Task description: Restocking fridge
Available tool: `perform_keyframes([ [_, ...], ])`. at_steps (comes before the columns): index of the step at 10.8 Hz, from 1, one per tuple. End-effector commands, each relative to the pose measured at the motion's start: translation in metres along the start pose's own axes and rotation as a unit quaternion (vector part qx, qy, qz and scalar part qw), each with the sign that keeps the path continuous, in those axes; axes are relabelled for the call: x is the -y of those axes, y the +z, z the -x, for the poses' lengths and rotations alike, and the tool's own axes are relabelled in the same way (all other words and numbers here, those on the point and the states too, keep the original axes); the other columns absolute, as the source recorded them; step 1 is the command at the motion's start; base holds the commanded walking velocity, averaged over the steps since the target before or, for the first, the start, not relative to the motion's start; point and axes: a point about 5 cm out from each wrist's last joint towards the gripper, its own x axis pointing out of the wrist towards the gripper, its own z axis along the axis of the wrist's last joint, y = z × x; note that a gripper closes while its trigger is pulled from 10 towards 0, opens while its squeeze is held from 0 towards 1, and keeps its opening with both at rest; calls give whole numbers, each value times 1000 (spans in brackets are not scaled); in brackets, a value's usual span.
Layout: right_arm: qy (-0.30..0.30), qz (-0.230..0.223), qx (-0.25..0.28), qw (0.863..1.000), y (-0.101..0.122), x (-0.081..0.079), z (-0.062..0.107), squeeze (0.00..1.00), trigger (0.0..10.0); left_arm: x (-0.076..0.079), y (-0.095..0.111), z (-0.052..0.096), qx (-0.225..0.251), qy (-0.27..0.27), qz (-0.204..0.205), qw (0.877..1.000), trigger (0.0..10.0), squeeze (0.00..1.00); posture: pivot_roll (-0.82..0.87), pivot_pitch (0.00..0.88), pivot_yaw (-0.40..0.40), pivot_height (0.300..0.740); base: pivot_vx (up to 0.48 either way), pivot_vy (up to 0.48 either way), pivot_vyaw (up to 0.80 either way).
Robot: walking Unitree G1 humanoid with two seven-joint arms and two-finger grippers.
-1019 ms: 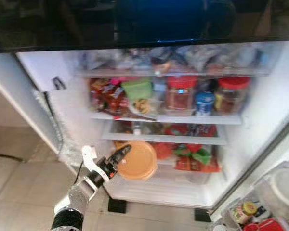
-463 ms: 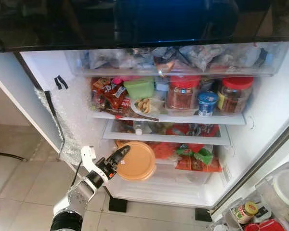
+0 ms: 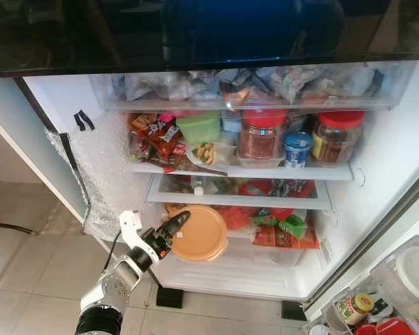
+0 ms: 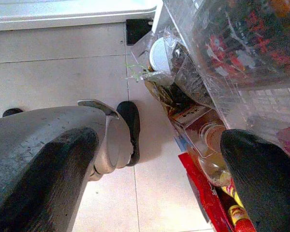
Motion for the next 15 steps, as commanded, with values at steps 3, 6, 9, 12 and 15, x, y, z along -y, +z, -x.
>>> perform_keyframes([
  [3, 3, -6, 10, 1000, 3, 1, 0, 0, 10000, 2, 6, -4, 3, 0, -12, 1000, 10000, 0, -211, 0, 106, 696, 0, 0, 0],
  [6, 17, -4, 17, 1000, 5, -1, 0, 0, 10000, 3, 5, -6, 1, -3, -14, 1000, 10000, 0, -211, 0, 106, 646, 0, 0, 0],
  [9, 33, 43, 20, 998, 8, -2, -1, 0, 10000, 4, 3, -7, -3, -5, -17, 1000, 10000, 0, -211, 0, 106, 646, 0, 0, 0],
  [12, 34, 41, 19, 998, 7, -3, -1, 0, 10000, 8, 10, -15, 15, 4, -5, 1000, 10000, 0, -212, 0, 108, 646, 0, 0, 0],
  [15, 38, 43, 19, 998, 7, -3, -1, 0, 10000, 13, 12, -20, 13, -10, -17, 1000, 10000, 0, -213, 0, 109, 646, 0, 0, 0],
])
